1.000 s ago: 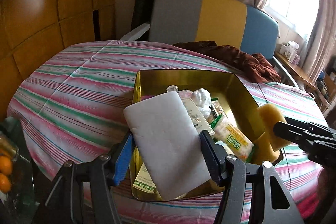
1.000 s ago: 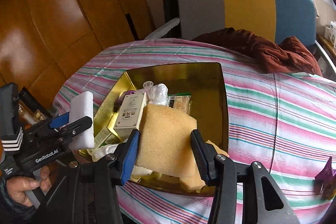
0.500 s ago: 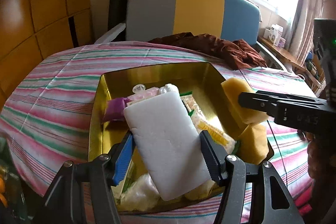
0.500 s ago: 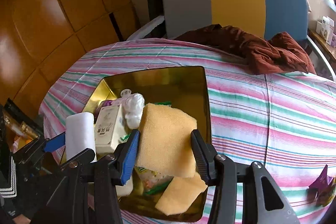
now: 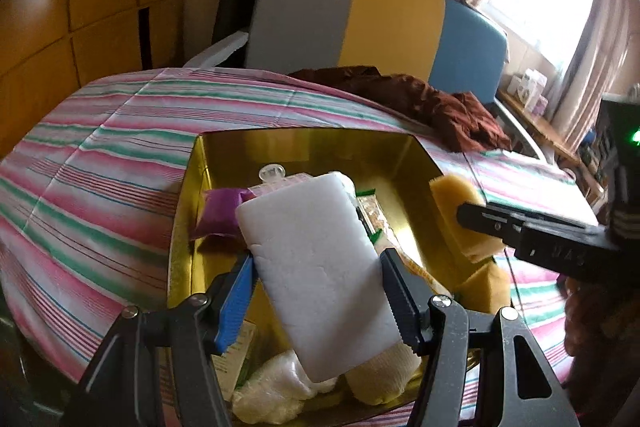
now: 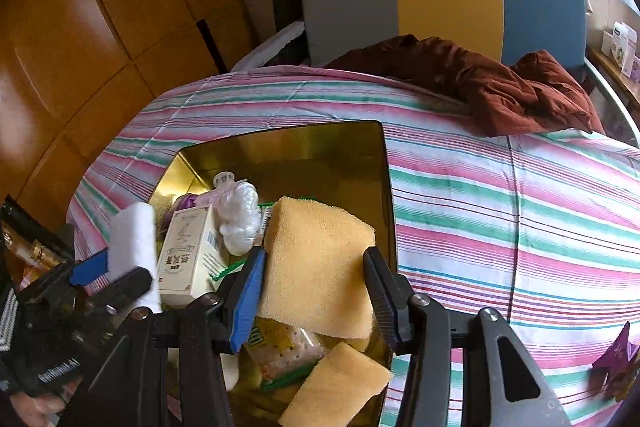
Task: Organize objects
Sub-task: 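Lower the bar and sponge into the tray and open both tools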
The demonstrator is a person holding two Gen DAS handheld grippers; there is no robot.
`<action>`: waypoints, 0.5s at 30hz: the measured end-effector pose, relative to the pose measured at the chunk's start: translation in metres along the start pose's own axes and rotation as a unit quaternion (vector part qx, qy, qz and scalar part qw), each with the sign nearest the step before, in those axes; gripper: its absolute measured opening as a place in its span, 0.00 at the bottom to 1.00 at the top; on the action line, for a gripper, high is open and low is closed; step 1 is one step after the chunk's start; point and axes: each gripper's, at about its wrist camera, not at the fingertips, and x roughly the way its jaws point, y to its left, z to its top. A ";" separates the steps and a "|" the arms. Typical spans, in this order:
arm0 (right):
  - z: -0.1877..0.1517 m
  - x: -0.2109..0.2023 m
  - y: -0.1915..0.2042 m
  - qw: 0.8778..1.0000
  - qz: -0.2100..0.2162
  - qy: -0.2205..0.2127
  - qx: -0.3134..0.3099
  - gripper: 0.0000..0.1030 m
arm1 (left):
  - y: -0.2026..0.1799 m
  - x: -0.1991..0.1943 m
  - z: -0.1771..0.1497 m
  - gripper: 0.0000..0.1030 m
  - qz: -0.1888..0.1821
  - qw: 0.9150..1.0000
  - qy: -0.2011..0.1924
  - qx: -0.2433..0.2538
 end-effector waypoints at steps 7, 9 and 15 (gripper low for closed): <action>0.009 -0.003 -0.013 1.000 0.008 -0.010 0.022 0.49 | 0.028 -0.014 0.010 0.61 0.019 0.999 -0.023 -0.033; 0.013 -0.004 -0.014 1.000 0.012 -0.014 0.023 0.49 | 0.037 -0.018 0.013 0.61 0.030 0.998 -0.029 -0.041; 0.014 0.012 -0.003 1.000 0.019 0.006 0.015 0.51 | 0.034 -0.016 0.011 0.61 0.035 0.999 -0.024 -0.026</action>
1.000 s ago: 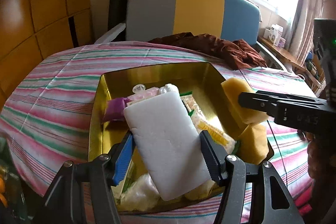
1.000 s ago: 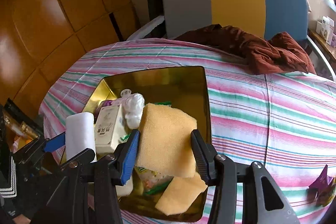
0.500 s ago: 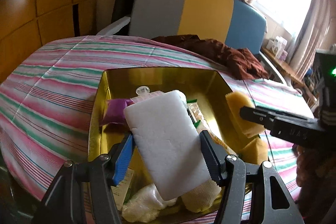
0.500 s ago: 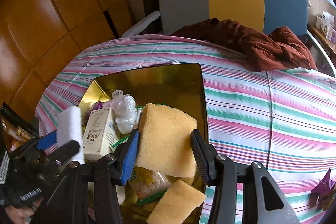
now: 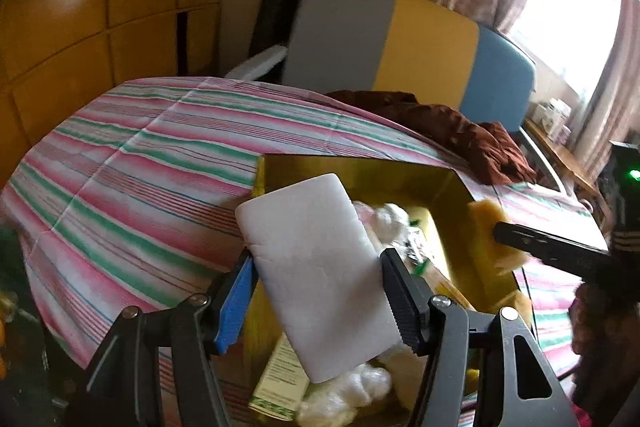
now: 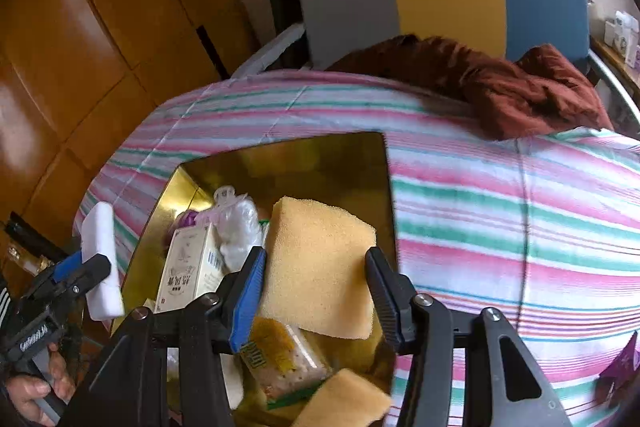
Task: Organize objects
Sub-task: 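Lower the bar and sponge into the tray and open both tools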
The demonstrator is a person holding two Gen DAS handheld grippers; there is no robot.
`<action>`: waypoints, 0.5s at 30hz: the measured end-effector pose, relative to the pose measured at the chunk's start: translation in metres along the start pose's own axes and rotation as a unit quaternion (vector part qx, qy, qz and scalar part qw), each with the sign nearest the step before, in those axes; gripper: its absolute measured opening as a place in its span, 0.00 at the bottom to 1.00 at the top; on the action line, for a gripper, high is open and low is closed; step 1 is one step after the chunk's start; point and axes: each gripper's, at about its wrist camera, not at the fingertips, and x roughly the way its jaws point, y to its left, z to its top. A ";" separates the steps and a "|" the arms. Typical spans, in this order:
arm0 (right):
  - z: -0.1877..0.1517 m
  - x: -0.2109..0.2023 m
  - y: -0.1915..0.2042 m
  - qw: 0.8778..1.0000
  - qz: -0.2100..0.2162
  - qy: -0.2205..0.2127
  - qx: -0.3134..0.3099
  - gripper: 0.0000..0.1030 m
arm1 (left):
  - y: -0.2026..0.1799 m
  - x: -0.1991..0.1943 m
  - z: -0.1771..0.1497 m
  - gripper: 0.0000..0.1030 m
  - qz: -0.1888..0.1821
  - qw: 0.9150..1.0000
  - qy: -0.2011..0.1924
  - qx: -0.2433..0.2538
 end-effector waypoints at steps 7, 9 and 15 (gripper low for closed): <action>-0.011 0.010 -0.010 1.000 -0.012 0.020 0.021 0.51 | -0.048 0.018 -0.008 0.61 -0.040 0.998 0.024 0.050; -0.013 0.009 -0.012 0.999 -0.014 0.019 0.023 0.51 | -0.057 0.021 -0.008 0.61 -0.044 0.997 0.023 0.058; -0.011 0.004 -0.018 0.999 0.003 0.005 0.037 0.62 | -0.076 0.031 -0.001 0.64 -0.027 0.996 0.019 0.078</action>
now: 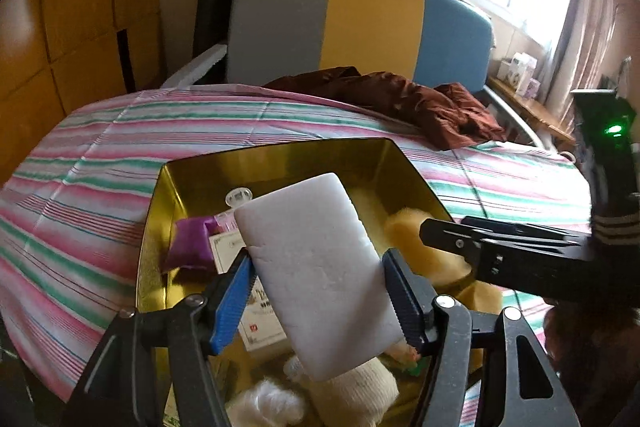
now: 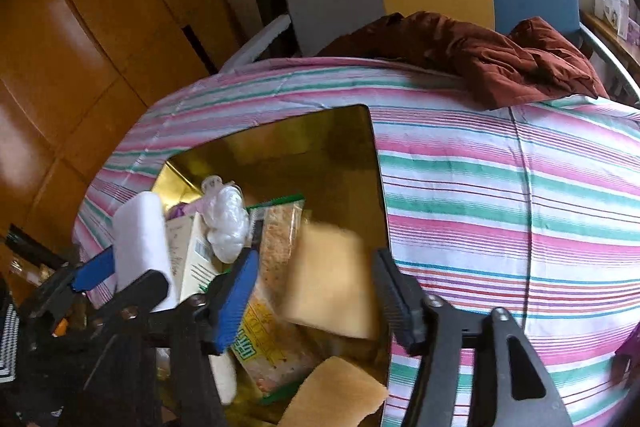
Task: Organize objects
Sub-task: 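Lower the bar and sponge into the tray and open both tools, then withdraw both tools from the tray toward the purple pouch and yellow sock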
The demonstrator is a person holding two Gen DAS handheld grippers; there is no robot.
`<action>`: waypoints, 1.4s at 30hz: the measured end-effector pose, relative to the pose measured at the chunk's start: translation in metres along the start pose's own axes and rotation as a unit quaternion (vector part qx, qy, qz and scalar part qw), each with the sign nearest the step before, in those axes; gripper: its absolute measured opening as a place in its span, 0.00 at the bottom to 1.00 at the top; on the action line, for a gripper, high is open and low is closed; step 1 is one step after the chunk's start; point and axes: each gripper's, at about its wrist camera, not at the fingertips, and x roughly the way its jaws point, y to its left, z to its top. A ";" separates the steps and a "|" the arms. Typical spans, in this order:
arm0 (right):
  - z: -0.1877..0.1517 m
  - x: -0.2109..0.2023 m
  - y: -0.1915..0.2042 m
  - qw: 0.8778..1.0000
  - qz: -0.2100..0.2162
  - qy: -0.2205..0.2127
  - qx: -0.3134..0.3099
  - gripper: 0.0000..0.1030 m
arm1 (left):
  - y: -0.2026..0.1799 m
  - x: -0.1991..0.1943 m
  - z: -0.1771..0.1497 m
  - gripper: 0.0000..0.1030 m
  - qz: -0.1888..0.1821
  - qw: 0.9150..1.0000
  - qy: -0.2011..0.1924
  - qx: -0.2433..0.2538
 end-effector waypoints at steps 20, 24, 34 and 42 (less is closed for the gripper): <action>-0.019 -0.030 -0.002 1.000 -0.014 -0.018 0.006 0.66 | -0.003 -0.026 -0.011 0.78 0.014 1.000 -0.019 0.002; -0.026 -0.038 0.003 0.999 -0.027 -0.022 -0.006 0.66 | -0.004 -0.036 -0.013 0.79 0.016 0.999 -0.028 0.004; -0.042 -0.058 0.005 0.998 -0.051 -0.031 -0.016 0.66 | -0.015 -0.055 -0.020 0.80 0.014 0.999 -0.043 0.022; -0.049 -0.076 -0.011 0.997 -0.066 -0.041 -0.002 0.66 | -0.031 -0.065 -0.023 0.81 0.000 0.998 -0.048 0.041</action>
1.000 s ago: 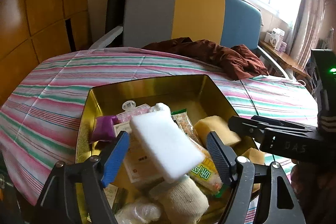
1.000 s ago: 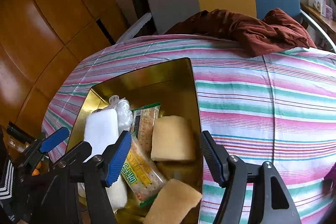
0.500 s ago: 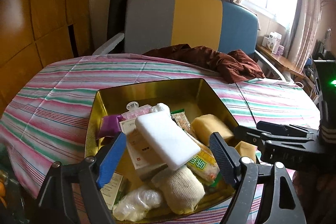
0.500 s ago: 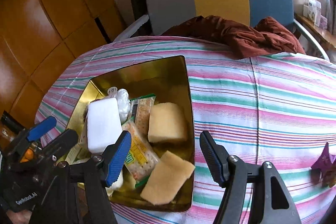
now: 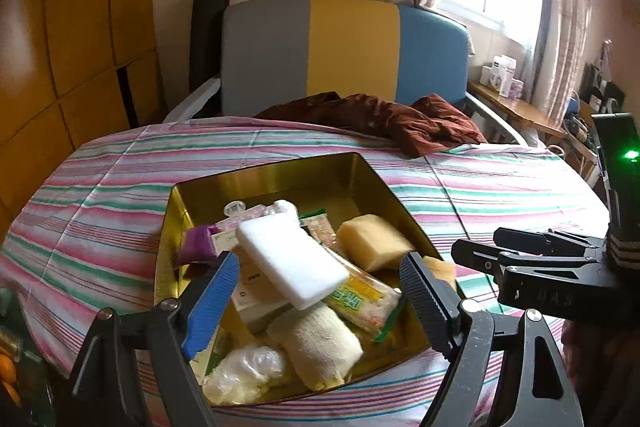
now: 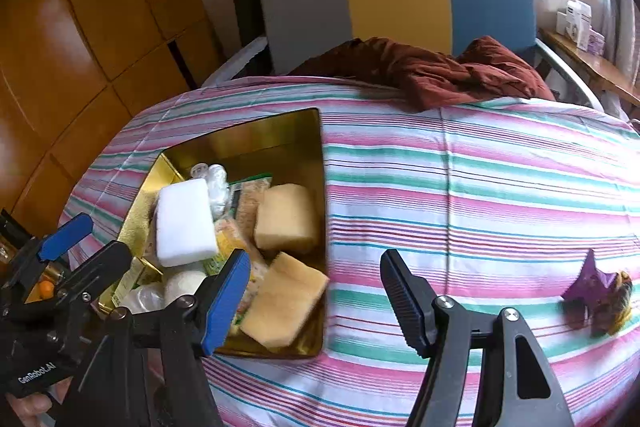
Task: Organize objects
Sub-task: 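Withdraw both tools from the tray toward the purple pouch and yellow sock, then grasp the yellow sock bundle with the right tool while the left tool grasps the purple pouch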
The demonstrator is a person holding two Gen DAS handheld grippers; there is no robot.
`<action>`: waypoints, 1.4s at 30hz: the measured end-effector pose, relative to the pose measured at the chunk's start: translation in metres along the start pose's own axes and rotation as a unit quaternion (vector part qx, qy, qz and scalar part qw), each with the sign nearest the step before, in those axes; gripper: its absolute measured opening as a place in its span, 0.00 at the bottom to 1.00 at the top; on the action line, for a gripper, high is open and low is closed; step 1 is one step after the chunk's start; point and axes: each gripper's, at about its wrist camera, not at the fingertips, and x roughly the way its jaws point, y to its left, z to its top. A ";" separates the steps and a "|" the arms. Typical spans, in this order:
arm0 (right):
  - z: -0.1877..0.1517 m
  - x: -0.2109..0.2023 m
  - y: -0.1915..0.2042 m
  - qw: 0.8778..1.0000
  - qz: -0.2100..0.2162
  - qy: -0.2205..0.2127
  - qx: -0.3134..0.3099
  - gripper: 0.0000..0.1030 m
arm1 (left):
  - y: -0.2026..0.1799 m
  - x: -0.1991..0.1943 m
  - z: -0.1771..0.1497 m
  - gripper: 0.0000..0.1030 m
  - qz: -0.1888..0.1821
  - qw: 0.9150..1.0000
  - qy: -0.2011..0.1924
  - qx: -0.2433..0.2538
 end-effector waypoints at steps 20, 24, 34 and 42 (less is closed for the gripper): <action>-0.036 -0.087 -0.200 0.974 -0.160 0.004 0.161 0.66 | -0.086 0.015 0.019 0.81 -0.101 0.991 0.013 0.087; -0.044 -0.094 -0.242 0.964 -0.197 0.035 0.174 0.66 | -0.113 0.022 0.024 0.81 -0.125 0.986 0.017 0.106; -0.044 -0.054 -0.281 0.958 -0.208 0.153 0.121 0.66 | -0.185 0.058 0.022 0.81 -0.184 0.968 0.072 0.153; -0.040 -0.032 -0.292 0.957 -0.188 0.197 0.100 0.54 | -0.217 0.089 0.023 0.80 -0.225 0.956 0.123 0.144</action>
